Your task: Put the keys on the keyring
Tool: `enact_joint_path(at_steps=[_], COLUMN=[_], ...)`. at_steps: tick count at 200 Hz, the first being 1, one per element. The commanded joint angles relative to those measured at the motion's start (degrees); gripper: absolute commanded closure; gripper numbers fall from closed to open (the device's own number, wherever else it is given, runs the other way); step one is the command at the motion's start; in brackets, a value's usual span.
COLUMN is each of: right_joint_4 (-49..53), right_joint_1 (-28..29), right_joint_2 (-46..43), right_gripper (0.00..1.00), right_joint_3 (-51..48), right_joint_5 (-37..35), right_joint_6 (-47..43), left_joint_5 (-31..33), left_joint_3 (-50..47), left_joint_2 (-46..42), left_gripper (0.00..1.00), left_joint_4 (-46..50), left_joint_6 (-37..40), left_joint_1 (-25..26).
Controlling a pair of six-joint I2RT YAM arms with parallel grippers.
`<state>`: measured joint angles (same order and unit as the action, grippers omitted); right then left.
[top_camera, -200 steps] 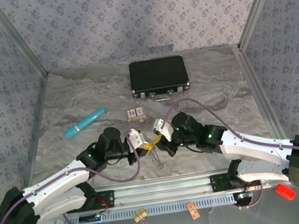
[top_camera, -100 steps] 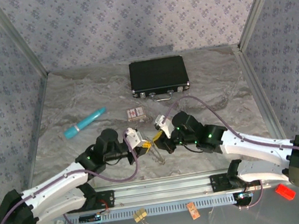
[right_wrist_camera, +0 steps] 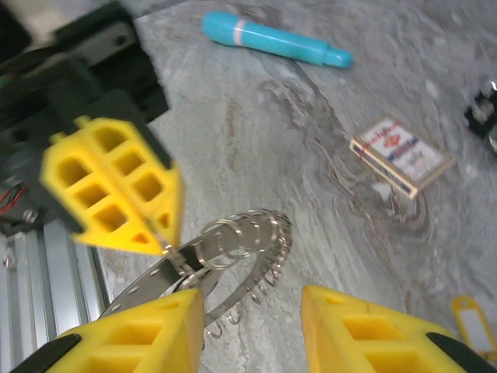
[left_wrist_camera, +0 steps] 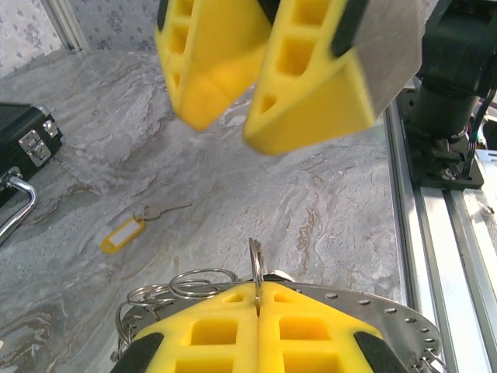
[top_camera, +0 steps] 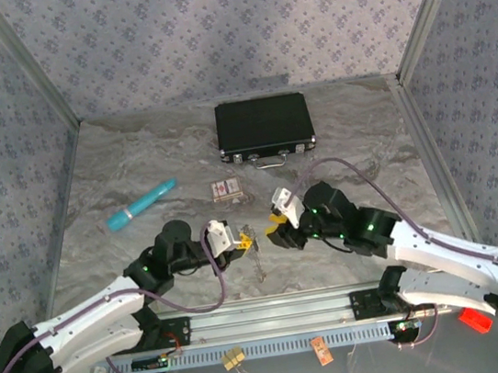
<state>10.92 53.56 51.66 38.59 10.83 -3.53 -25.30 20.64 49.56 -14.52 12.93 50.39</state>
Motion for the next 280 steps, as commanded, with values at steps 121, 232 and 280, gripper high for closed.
enact_joint_path(at_steps=[121, 232, 280], right_joint_4=[-10.02, -7.94, 4.28], right_joint_1=[2.30, 2.21, 2.71], right_joint_2=[6.94, 8.17, 9.07], right_gripper=[0.75, 0.96, 1.00], right_joint_3=[-1.15, -0.77, 5.85], right_joint_5=[10.79, 12.00, 7.20], right_joint_6=[-15.61, -16.48, -21.16], left_joint_5=[-5.11, -5.05, 0.68], left_joint_3=[-0.93, -0.39, 3.45], left_joint_2=[-0.72, -0.73, -0.87], left_gripper=[1.00, 1.00, 0.81], left_joint_4=[-5.60, -5.92, 4.98], left_joint_6=[4.54, 3.82, 4.76], left_joint_1=[0.41, 0.41, 0.45])
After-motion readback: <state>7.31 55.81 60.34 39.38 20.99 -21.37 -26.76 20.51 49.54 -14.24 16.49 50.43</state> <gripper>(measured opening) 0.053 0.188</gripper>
